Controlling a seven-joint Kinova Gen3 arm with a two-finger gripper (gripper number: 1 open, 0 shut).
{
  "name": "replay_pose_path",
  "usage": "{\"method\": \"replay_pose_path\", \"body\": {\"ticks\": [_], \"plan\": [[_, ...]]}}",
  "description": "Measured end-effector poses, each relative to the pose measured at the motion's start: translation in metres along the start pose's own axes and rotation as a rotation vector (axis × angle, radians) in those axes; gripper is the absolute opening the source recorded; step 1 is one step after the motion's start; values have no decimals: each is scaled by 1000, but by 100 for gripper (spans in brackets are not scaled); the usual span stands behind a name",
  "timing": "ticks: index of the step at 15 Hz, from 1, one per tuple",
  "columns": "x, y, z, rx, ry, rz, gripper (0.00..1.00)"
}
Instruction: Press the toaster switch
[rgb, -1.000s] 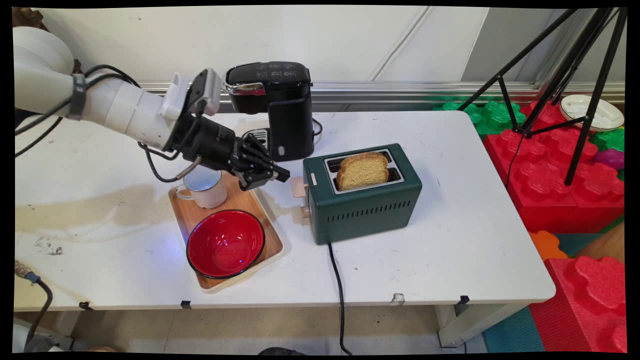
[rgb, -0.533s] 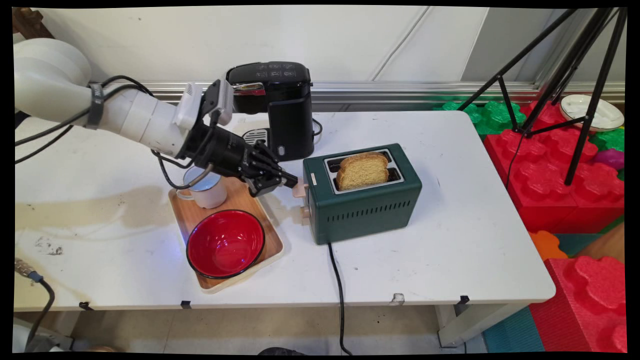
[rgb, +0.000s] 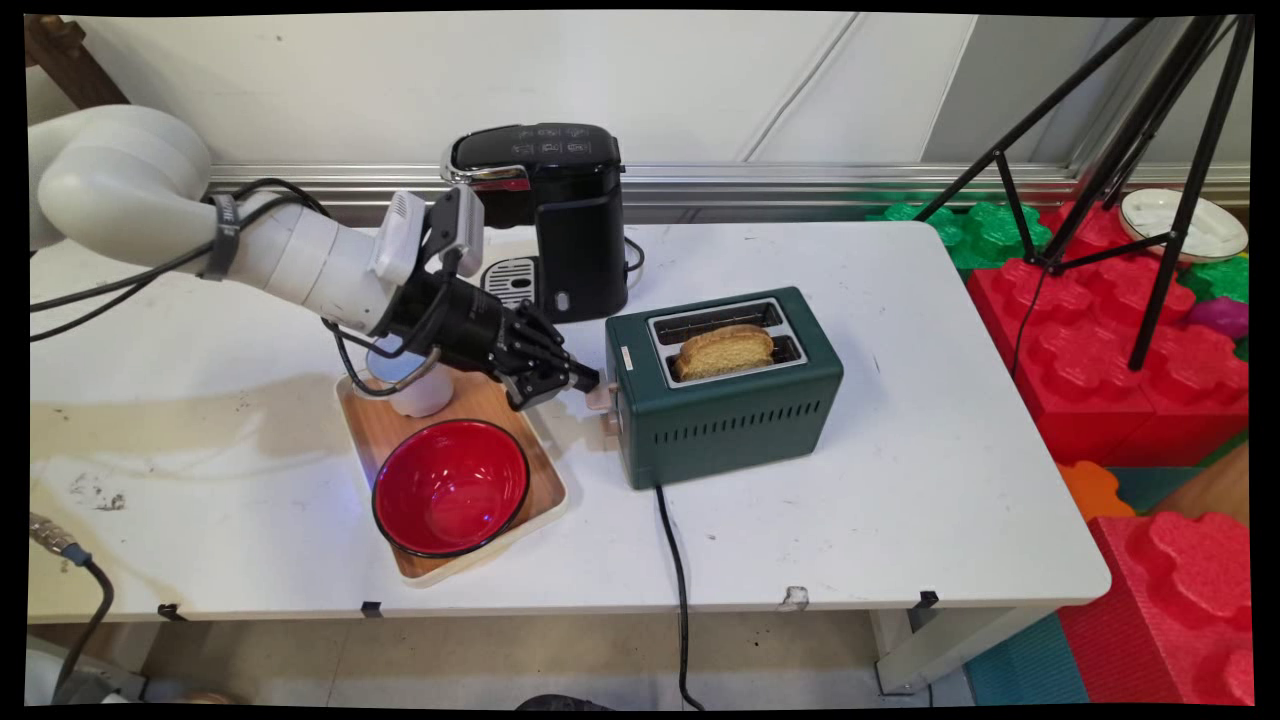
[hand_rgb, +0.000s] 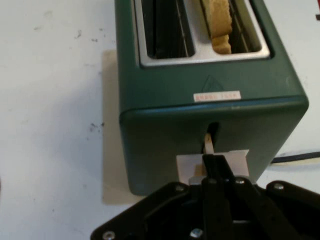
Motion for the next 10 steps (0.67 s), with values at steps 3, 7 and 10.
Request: {"method": "replay_pose_path", "body": {"ticks": [3,7,10], "plan": [[-4,-1,4,-1,-6,0,0],[-8,-2,10,-2,-13,2,0],[-11,-3,13,-4,-18,4,0]]}}
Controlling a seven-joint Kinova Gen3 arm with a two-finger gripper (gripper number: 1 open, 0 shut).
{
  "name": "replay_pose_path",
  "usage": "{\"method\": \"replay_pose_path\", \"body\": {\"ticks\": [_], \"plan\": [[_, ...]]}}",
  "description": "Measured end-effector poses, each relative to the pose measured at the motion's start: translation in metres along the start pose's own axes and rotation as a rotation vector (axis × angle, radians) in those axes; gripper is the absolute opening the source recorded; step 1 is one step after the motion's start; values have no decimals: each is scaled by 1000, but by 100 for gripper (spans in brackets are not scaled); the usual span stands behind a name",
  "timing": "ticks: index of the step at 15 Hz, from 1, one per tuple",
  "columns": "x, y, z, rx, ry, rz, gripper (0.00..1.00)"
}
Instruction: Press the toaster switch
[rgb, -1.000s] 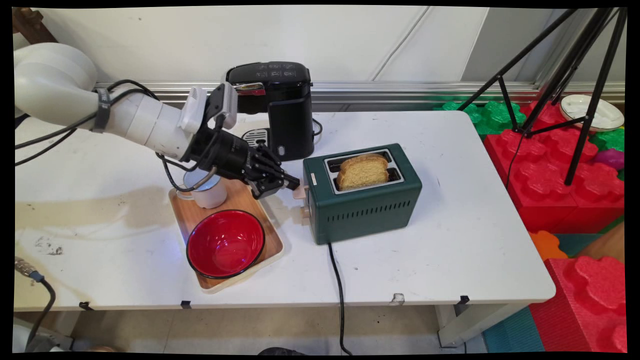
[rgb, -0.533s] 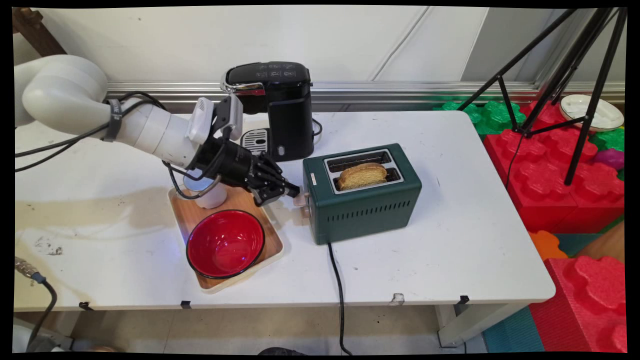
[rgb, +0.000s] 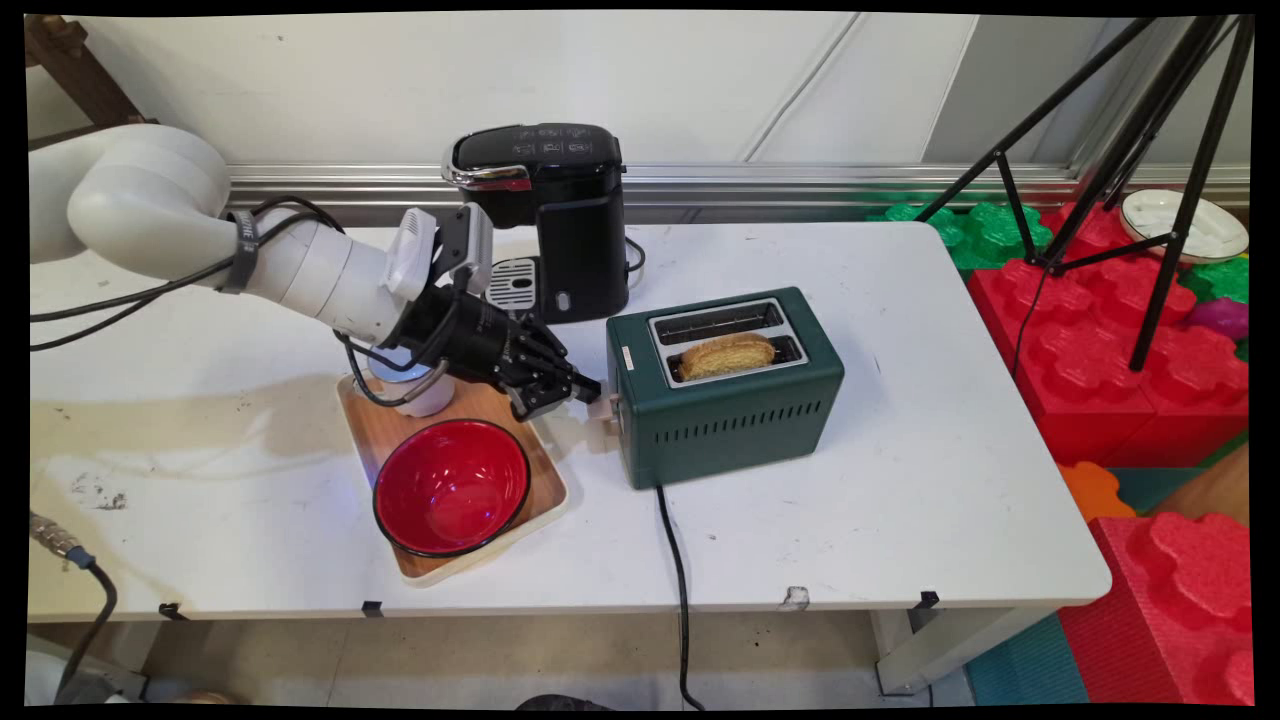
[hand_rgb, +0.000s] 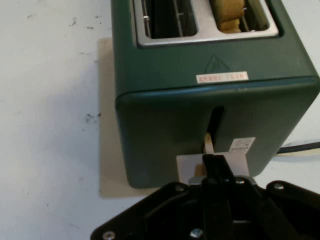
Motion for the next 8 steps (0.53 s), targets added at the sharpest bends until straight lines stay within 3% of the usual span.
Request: {"method": "replay_pose_path", "body": {"ticks": [8], "plan": [[-5,-1,2,-6,-10,11,0]]}}
